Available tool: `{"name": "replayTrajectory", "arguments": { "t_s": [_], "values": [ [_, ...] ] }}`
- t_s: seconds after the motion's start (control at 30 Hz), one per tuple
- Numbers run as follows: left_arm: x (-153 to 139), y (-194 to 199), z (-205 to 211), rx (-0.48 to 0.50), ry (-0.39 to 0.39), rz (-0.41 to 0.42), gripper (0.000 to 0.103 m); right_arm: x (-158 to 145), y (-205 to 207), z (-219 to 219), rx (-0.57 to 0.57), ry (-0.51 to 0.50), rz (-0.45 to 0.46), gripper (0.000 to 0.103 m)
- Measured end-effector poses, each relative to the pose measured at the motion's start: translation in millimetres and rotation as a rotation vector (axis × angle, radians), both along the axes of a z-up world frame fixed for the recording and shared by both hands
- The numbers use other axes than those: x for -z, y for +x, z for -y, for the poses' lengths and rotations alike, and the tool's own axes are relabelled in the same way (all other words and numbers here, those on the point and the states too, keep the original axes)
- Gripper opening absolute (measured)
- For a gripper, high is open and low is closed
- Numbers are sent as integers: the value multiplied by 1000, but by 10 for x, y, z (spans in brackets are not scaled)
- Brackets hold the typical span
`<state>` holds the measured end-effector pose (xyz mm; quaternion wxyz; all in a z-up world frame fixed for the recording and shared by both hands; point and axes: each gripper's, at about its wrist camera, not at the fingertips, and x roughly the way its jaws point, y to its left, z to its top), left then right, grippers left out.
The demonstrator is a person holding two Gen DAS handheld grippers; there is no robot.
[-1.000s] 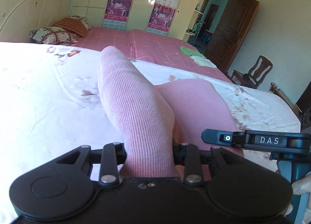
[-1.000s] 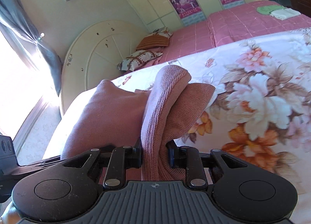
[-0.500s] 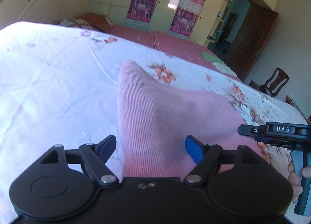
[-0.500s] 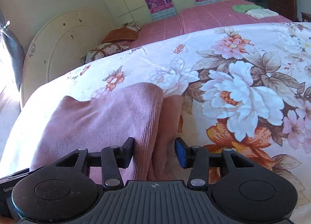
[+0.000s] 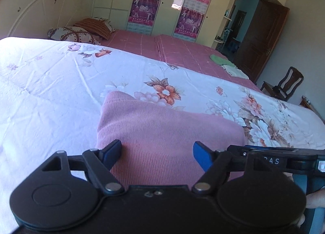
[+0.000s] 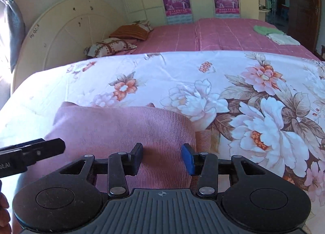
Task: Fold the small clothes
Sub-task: 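Open both grippers and smooth the folded sweatshirt edges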
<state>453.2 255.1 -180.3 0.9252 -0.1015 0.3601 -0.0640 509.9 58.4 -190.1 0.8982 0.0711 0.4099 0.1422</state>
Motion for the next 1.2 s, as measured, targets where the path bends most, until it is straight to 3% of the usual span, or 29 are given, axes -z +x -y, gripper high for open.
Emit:
{"name": "replayTrajectory", "arguments": {
  "t_s": [0.07, 0.17, 0.37, 0.5, 0.6, 0.67, 0.87, 1.07, 1.2],
  "values": [
    [-6, -19, 40, -2, 29, 1, 76, -10, -13, -24, -8, -30, 8, 43],
    [-146, -133, 56, -24, 4, 9, 76, -183, -135, -3, -11, -12, 27, 43],
    [-310, -626, 85, -3, 38, -20, 76, -494, -826, -26, -79, 0, 72, 43],
    [-271, -950, 164, 11, 62, -21, 78, -420, -1213, -32, -86, 12, 48, 43],
    [-187, -1030, 249, 32, 115, -15, 78, -246, -1287, -31, -70, -35, 15, 43],
    [-136, -1001, 252, 29, 131, -17, 78, -155, -1262, 22, -43, -15, -7, 43],
    [-152, -987, 284, 14, 155, -28, 79, -89, -1238, 59, 6, -69, -2, 13],
    [-249, -1301, 241, 35, 105, -34, 82, -359, -1608, 65, -20, -60, 52, 14],
    [-136, -1469, 289, 47, 110, -47, 83, -266, -1812, 52, -24, -82, 32, 14]
  ]
}}
